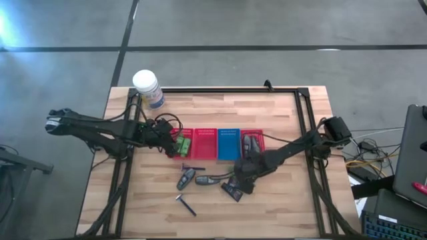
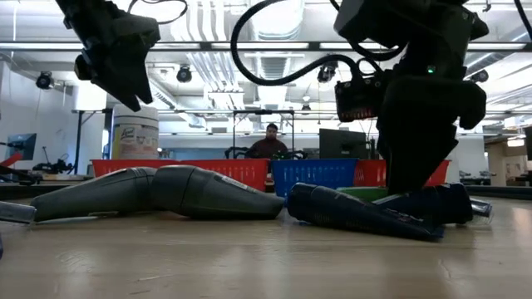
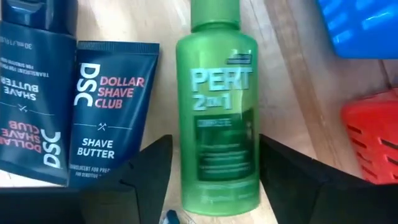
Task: Pick & Place Travel size toiletries
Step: Put the green shampoo into the left red bin
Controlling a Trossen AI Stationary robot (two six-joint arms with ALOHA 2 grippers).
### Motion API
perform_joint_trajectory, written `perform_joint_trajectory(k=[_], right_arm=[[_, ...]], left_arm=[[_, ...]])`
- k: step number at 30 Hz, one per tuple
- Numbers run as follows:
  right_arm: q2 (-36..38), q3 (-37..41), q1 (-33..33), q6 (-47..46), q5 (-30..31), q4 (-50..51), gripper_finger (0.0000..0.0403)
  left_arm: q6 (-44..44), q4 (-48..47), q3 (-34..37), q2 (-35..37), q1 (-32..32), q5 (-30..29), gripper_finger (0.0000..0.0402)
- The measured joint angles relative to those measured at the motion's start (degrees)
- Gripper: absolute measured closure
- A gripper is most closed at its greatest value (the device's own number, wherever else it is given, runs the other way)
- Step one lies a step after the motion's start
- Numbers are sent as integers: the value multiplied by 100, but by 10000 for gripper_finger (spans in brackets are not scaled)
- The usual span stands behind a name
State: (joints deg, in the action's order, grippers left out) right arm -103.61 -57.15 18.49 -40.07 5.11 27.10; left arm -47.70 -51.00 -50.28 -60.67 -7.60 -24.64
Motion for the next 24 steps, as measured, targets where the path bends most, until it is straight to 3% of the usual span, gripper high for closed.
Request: perform_joint_trajectory(k=[5, 9, 13, 19, 24], right_arm=[[130, -281, -90, 191, -218, 227, 232], [509, -724, -196, 677, -450, 868, 280], [875, -1201, -495, 994, -771, 1259, 285], [1049, -1597, -1519, 703, -2295, 1316, 264], [915, -1880, -2290, 762, -3035, 1064, 267]], left_arm=[[228, 136, 0, 33, 0, 6, 149], [1200, 585, 0, 120, 0, 108, 152], [3304, 1226, 0, 215, -40, 443, 161], [7288, 2660, 197, 152, -92, 548, 165], [8742, 4175, 377, -103, -87, 574, 165]])
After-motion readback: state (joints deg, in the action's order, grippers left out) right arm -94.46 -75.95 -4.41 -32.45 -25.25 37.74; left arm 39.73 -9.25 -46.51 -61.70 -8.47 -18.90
